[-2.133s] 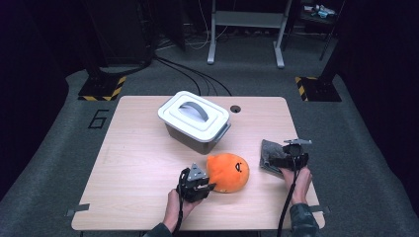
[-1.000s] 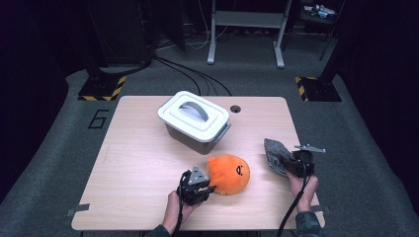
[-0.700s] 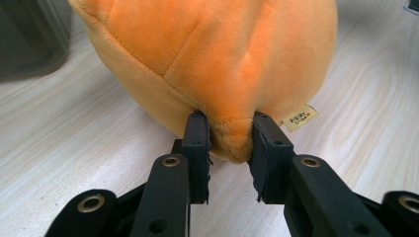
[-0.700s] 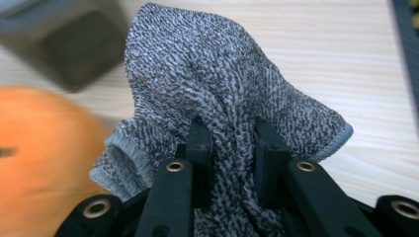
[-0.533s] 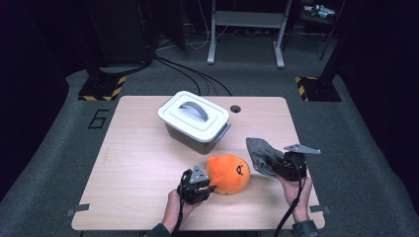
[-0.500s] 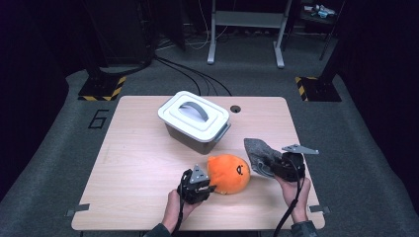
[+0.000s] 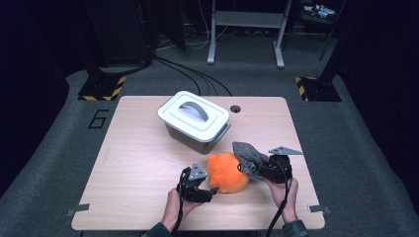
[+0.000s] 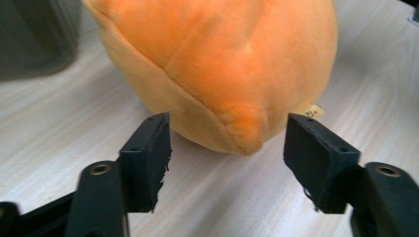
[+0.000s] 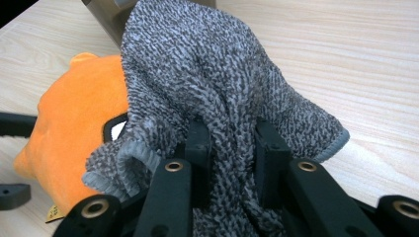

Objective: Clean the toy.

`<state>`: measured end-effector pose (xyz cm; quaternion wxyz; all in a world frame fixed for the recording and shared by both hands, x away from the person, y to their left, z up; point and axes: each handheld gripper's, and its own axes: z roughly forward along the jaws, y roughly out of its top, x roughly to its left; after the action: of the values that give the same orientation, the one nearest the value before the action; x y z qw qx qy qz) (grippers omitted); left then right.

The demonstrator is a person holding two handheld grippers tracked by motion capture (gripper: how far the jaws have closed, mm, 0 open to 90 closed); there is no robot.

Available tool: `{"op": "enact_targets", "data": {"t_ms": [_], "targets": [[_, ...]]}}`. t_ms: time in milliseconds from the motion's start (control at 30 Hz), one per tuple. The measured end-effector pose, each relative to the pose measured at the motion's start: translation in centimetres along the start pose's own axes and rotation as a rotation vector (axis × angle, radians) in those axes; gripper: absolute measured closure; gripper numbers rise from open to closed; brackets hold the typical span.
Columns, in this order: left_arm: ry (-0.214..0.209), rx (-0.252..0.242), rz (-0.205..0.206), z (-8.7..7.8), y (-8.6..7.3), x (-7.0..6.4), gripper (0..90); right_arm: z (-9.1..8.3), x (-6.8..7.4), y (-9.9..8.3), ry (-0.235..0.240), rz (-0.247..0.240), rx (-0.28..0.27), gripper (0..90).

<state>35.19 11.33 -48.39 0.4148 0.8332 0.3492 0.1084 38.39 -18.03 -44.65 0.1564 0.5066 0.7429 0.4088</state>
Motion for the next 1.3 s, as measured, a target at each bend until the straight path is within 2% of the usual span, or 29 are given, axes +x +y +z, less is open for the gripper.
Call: {"op": "enact_targets", "data": {"t_ms": [67,133,200,367,433,533,567,700,800,900,967,1067,1100,1200,1300], "targets": [[0.005,-0.006,-0.013,0.0,0.2,0.4,30.1,0.1,0.0,0.0,0.001,0.001,0.004,72.2],[-0.017,-0.011,-0.038,0.4,0.4,0.9,32.1,0.2,0.0,0.0,-0.008,0.001,0.011,72.2],[-0.042,-0.005,-0.041,0.8,0.5,0.8,43.9,0.3,-0.1,-0.1,-0.013,0.003,0.018,72.2],[-0.024,-0.004,-0.001,1.0,0.7,0.0,62.3,0.1,-0.1,-0.2,-0.033,-0.007,0.017,72.3],[-0.003,0.004,0.019,1.1,0.8,-0.3,66.1,-0.4,-0.2,0.0,-0.034,-0.019,0.007,72.3],[0.011,0.007,0.042,1.1,0.9,-0.6,67.2,-1.4,-0.3,0.4,-0.038,-0.01,-0.01,72.2],[0.01,0.004,0.038,1.1,0.9,-0.7,67.4,-1.7,-0.2,0.6,-0.033,-0.011,-0.018,72.2],[0.015,0.001,0.027,1.0,0.9,-0.9,67.9,-2.6,1.4,1.5,-0.012,-0.049,-0.019,72.0],[0.024,0.005,0.027,1.0,0.9,-1.0,68.2,-2.4,3.2,2.0,0.017,-0.091,-0.021,71.9],[0.025,0.005,0.028,1.0,0.9,-1.0,68.4,-1.3,4.1,1.9,0.027,-0.117,0.013,71.9],[0.018,0.005,0.022,1.1,0.8,-1.0,68.8,-0.1,4.2,1.4,0.003,-0.123,0.05,72.0],[0.01,-0.02,0.001,1.2,0.8,-1.2,70.1,0.8,3.3,0.7,-0.01,-0.116,0.053,72.1],[0.014,-0.02,0.004,1.2,1.0,-1.4,70.4,0.9,3.0,0.5,-0.005,-0.096,0.054,72.1],[0.023,-0.029,0.02,1.2,1.4,-2.0,72.0,0.6,2.2,0.4,-0.013,-0.073,0.061,72.0],[0.021,-0.024,0.027,1.2,1.7,-2.4,73.9,-0.3,2.5,0.9,-0.029,-0.086,0.04,71.9]]}}
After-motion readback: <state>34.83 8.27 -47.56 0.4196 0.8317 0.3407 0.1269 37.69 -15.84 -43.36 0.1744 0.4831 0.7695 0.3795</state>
